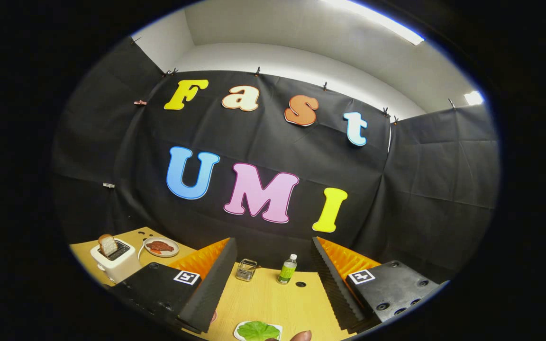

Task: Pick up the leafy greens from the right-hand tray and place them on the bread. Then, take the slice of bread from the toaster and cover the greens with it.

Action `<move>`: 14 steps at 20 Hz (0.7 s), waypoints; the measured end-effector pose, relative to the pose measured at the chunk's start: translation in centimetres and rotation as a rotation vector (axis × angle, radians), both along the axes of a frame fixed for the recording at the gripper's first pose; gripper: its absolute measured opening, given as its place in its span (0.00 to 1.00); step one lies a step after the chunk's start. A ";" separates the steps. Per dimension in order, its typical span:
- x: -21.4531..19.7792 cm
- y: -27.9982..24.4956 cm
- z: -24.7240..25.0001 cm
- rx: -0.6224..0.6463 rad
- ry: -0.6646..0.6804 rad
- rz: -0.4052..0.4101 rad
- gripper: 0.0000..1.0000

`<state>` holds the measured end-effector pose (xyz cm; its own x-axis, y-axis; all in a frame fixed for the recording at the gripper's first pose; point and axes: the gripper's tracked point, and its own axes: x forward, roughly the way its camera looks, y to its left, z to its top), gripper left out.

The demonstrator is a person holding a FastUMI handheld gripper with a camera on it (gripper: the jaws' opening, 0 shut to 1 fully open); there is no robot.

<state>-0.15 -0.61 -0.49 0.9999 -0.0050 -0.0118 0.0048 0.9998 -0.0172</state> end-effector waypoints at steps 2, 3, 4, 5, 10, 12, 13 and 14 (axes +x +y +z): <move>0.1 -0.1 0.0 0.003 -0.002 -0.002 0.97; 0.1 -0.2 0.0 0.005 -0.001 -0.001 0.97; 0.1 -0.2 -0.1 0.005 0.000 -0.001 0.97; 0.2 -0.2 -0.2 0.005 0.001 -0.001 0.97; 0.3 -0.3 -1.4 0.005 0.029 0.014 0.97; 0.7 0.5 -3.5 0.008 0.090 0.068 0.97; 0.8 1.0 -5.1 0.009 0.136 0.102 0.97; 0.7 1.1 -6.9 0.004 0.190 0.127 0.97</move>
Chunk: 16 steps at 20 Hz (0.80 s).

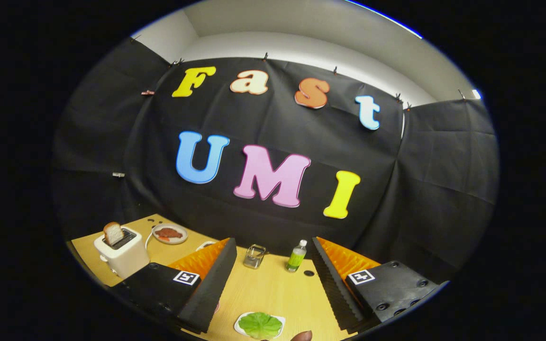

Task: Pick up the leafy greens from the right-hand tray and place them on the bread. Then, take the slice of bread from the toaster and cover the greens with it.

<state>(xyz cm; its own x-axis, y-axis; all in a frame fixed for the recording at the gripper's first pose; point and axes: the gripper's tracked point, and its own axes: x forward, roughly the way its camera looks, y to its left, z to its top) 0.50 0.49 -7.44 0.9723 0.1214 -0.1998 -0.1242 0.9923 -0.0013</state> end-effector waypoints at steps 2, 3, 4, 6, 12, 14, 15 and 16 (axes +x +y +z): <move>-0.3 0.0 -3.9 -0.021 0.110 0.046 0.97; -0.5 0.1 -5.8 -0.030 0.159 0.067 0.98; -0.7 0.2 -7.8 -0.033 0.207 0.087 0.97; -1.4 0.2 -12.7 -0.028 0.316 0.120 0.97; -2.9 0.3 -25.2 0.033 0.633 0.179 0.93; -3.0 0.7 -28.5 0.012 0.700 0.200 0.92; -3.2 1.1 -30.0 0.005 0.730 0.216 0.92; -3.3 1.3 -31.5 -0.002 0.763 0.230 0.91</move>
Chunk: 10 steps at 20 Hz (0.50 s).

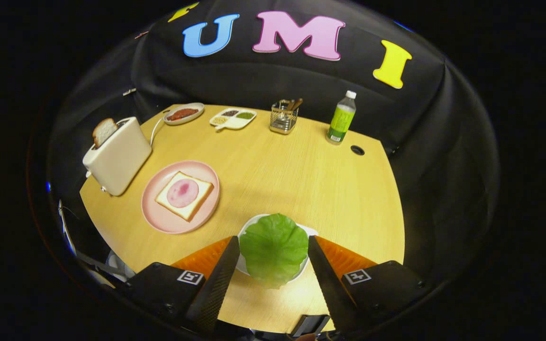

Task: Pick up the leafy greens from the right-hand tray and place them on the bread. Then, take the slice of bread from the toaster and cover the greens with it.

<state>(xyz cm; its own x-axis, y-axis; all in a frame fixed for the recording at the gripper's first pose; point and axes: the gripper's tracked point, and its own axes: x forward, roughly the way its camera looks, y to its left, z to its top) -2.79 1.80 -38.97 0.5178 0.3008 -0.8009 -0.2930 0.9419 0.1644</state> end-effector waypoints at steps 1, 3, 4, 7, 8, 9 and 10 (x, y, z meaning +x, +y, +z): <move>0.0 0.2 -1.3 -0.001 0.028 0.014 0.90; 0.0 0.5 -3.8 -0.004 0.088 0.030 0.88; -0.2 0.7 -4.6 0.003 0.112 0.034 0.87; 0.1 1.1 -7.7 0.001 0.169 0.033 0.79; 0.3 1.1 -8.5 -0.002 0.185 0.027 0.77; 0.4 1.3 -9.2 0.007 0.199 0.022 0.76; 0.4 1.5 -9.7 0.015 0.216 0.022 0.76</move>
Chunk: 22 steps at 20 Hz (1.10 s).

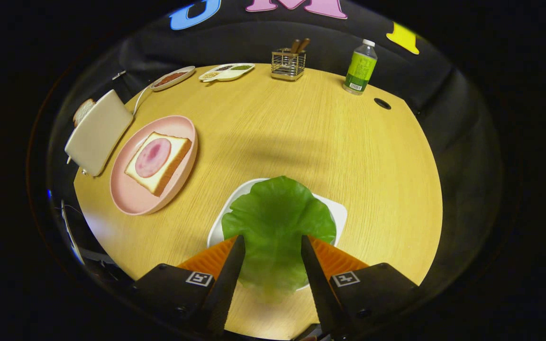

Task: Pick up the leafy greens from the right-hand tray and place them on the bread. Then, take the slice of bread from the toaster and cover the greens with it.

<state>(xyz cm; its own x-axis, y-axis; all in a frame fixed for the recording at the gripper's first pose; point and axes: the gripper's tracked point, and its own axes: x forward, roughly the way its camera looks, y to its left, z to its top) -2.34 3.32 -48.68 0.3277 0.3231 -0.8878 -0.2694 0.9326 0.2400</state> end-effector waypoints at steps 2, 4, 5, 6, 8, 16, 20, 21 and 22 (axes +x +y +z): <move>-0.3 -0.2 -1.0 -0.015 0.031 0.010 0.74; 0.3 -0.5 -0.9 -0.015 0.024 -0.008 0.70; 0.5 -0.7 -1.0 -0.020 0.022 -0.024 0.64; 0.5 -0.8 -1.1 -0.019 0.027 -0.035 0.64; 0.8 -0.9 -1.2 -0.015 0.025 -0.058 0.37; 0.8 -0.3 3.1 0.032 0.005 -0.143 0.09; 0.9 0.8 7.6 0.060 -0.051 -0.163 0.09; 0.9 1.4 8.8 0.069 -0.061 -0.164 0.09; 0.9 2.2 9.8 0.077 -0.071 -0.164 0.09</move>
